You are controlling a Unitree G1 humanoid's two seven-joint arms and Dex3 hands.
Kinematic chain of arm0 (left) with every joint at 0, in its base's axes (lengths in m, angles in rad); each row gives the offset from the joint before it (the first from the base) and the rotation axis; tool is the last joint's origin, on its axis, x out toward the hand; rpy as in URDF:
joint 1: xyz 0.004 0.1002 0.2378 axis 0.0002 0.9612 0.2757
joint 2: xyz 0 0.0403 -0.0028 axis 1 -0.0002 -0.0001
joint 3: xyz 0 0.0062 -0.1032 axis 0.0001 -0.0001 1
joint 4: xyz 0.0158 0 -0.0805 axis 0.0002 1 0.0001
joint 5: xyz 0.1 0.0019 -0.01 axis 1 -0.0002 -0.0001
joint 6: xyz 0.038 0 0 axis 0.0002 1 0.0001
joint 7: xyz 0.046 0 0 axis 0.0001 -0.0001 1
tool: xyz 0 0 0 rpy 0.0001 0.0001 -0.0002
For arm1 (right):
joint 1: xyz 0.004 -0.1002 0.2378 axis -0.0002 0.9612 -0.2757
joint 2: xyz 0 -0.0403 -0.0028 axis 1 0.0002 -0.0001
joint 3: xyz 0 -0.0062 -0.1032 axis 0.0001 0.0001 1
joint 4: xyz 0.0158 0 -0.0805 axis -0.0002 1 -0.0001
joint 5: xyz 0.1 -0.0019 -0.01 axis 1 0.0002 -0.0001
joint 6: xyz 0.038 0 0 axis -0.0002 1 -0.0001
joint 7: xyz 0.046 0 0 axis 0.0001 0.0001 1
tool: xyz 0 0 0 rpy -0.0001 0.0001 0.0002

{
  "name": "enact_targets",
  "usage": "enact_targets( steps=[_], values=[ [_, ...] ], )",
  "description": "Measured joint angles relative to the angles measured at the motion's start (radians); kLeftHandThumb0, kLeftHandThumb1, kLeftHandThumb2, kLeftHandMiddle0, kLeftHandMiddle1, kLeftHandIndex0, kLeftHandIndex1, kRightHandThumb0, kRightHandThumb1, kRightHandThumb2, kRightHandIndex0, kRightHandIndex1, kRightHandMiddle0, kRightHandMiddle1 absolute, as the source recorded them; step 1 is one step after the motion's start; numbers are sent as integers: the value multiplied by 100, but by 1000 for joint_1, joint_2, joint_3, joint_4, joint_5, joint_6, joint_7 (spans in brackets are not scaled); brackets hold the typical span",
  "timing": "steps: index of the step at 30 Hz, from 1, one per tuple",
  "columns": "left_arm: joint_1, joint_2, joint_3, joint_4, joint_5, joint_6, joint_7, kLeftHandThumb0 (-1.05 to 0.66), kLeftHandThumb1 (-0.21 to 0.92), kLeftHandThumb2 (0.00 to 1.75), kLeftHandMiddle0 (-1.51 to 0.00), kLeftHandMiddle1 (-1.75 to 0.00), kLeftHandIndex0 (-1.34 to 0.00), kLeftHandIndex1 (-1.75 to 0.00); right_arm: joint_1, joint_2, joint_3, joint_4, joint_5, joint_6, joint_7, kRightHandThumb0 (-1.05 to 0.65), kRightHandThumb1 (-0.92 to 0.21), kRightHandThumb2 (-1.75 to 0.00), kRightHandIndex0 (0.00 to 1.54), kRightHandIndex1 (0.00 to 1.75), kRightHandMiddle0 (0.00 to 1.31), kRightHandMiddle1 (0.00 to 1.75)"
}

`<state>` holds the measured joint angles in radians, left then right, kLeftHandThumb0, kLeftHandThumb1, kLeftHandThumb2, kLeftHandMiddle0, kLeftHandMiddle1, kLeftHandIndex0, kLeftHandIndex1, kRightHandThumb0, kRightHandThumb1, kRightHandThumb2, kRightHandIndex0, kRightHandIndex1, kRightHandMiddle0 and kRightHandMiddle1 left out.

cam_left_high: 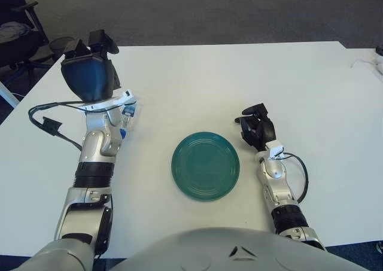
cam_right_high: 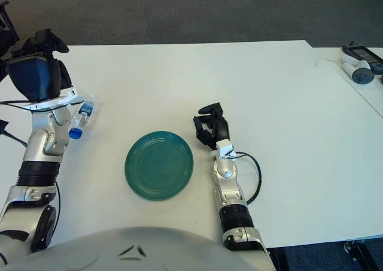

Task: Put the bottle into the plate.

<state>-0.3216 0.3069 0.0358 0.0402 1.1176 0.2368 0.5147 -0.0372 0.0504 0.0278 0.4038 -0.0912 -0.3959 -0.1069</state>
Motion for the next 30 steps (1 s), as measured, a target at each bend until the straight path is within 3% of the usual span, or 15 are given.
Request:
enact_targets(
  steps=[2,7,11,14,16,24,30],
  values=[
    [1,0,-15,-12,25,59,-80,-76,84,80,-32,-175,-9,-164,-2,0,0,0,0,0,0,-34,-92,-52,43,117,18,175],
    [4,9,-56,-51,91,190,-297,-98,91,90,-9,-175,-1,-131,-5,1,0,1,0,0,1,-34,-92,-53,44,117,18,175],
    [11,26,-90,-90,145,264,-466,-103,92,103,-2,-78,0,-64,-7,2,0,6,1,0,1,-34,-92,-53,45,117,18,175],
    [17,30,-110,-128,176,311,-593,-104,92,108,-1,-38,0,-33,-12,3,0,11,1,-1,2,-34,-92,-52,44,117,18,175],
    [25,31,-124,-163,200,339,-679,-105,92,110,0,-27,0,-23,-13,3,0,15,1,-2,3,-34,-92,-52,44,117,18,175],
    [75,37,-162,-320,251,372,-943,-105,92,113,-3,-15,0,-5,-17,5,0,22,2,-4,5,-34,-92,-52,43,117,18,175],
    [125,51,-161,-410,255,354,-1040,-105,92,117,-8,-16,0,-1,-18,5,0,23,2,-4,4,-34,-92,-53,44,118,18,175]
  ],
)
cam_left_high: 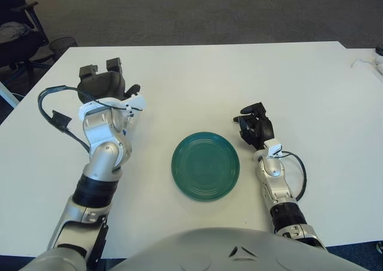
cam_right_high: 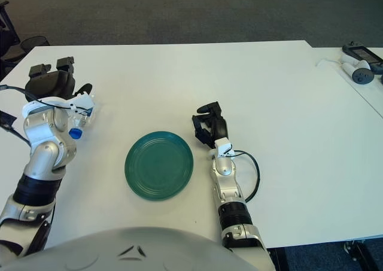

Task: Put the bottle into the plate.

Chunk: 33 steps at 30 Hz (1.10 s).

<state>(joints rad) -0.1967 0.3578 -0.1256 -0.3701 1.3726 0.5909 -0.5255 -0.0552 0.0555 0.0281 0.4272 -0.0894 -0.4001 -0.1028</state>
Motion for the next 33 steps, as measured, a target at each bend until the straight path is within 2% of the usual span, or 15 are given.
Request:
enact_targets(
  steps=[5,15,18,24,28,33],
  values=[
    [55,16,7,-69,-10,-39,-44,-105,92,118,-13,-18,-1,-1,0,0,0,0,-1,1,-1,-34,-92,-52,44,119,18,175],
    [88,47,48,-123,-50,-107,-58,-105,92,117,-21,-23,-1,-1,-1,0,2,1,-5,4,-2,-34,-92,-52,45,120,18,175],
    [90,48,62,-135,-58,-116,-61,-105,92,117,-19,-34,0,-2,-1,0,2,1,-6,5,-2,-34,-92,-52,46,120,18,175],
    [90,51,75,-137,-58,-118,-79,-105,92,116,-14,-44,0,-1,-2,0,2,1,-6,8,-2,-34,-92,-53,47,120,18,175],
    [74,49,76,-95,-32,-112,-80,-105,92,115,-12,-47,0,0,-4,0,2,5,-6,9,-1,-34,-92,-53,47,120,18,175],
    [-8,48,76,72,-14,-78,-59,-105,92,115,-9,-48,0,0,-11,0,2,16,-5,3,-1,-34,-92,-52,44,121,18,175]
  ],
)
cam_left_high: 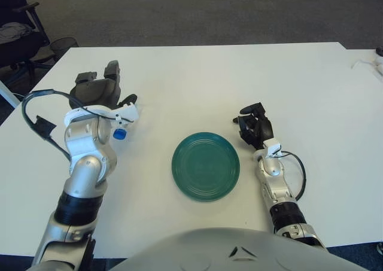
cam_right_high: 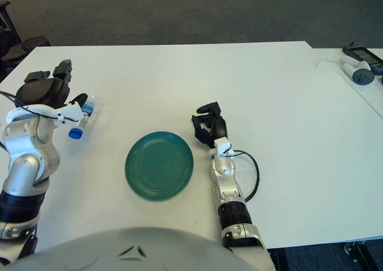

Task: Put the bottle into the plate.

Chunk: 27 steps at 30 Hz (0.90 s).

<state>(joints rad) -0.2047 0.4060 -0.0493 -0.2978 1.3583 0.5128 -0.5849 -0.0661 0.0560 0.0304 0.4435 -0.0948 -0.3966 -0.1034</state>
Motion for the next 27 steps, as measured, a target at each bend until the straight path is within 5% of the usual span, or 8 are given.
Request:
enact_targets(
  steps=[7,27],
  values=[
    [-99,1,-9,199,13,68,61,-105,92,114,-3,-45,-2,-1,-8,1,5,11,0,-15,7,-34,-92,-52,41,122,18,175],
    [-103,-3,-89,298,3,131,118,-105,92,116,-12,-36,0,-10,-13,2,-1,19,10,-17,28,-34,-92,-52,38,120,18,175]
  ],
)
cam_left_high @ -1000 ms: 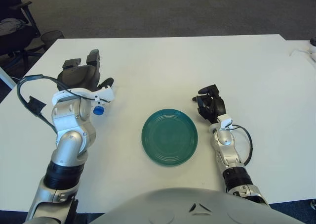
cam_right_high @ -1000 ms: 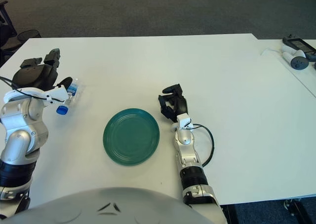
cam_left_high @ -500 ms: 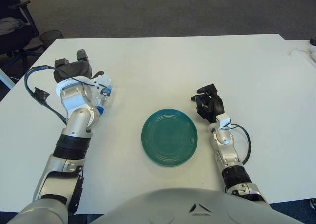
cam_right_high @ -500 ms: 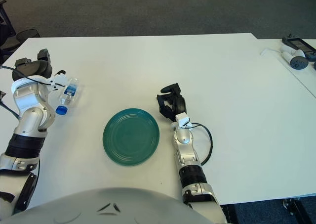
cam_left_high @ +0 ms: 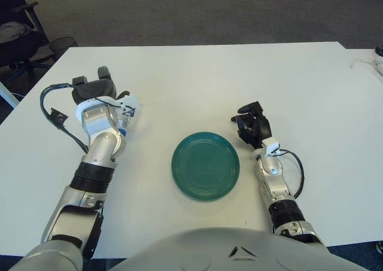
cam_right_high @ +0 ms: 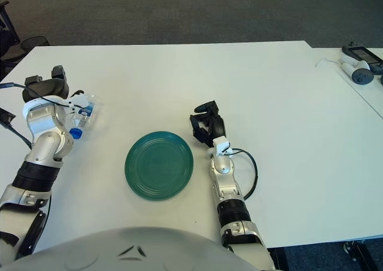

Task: Put the bottle into the plate.

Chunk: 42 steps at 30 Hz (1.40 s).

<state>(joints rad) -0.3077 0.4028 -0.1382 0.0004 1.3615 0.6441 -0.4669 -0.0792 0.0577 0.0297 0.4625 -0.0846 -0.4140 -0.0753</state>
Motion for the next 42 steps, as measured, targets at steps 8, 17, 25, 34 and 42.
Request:
enact_targets(
  steps=[8,17,25,34,42],
  values=[
    [0,0,-28,25,-20,0,3,-105,92,115,-14,-36,0,-11,-1,1,-1,2,0,-5,0,-34,-92,-52,40,121,18,175],
    [0,1,-40,29,-40,10,5,-105,92,114,-18,-38,0,-15,-8,1,-2,15,0,-13,1,-34,-92,-52,40,120,18,175],
    [0,12,-52,24,-61,10,-16,-105,92,115,-20,-39,0,-16,-12,1,-2,20,0,-15,1,-34,-92,-52,40,119,18,175],
    [0,45,-77,9,-80,-5,-69,-105,92,116,-24,-42,0,-13,-13,1,-2,22,0,-15,0,-34,-92,-52,39,119,18,175],
    [3,68,-112,1,-81,-25,-113,-105,92,116,-23,-42,0,-10,-14,1,-2,23,0,-15,0,-34,-92,-52,39,119,18,175]
  ],
)
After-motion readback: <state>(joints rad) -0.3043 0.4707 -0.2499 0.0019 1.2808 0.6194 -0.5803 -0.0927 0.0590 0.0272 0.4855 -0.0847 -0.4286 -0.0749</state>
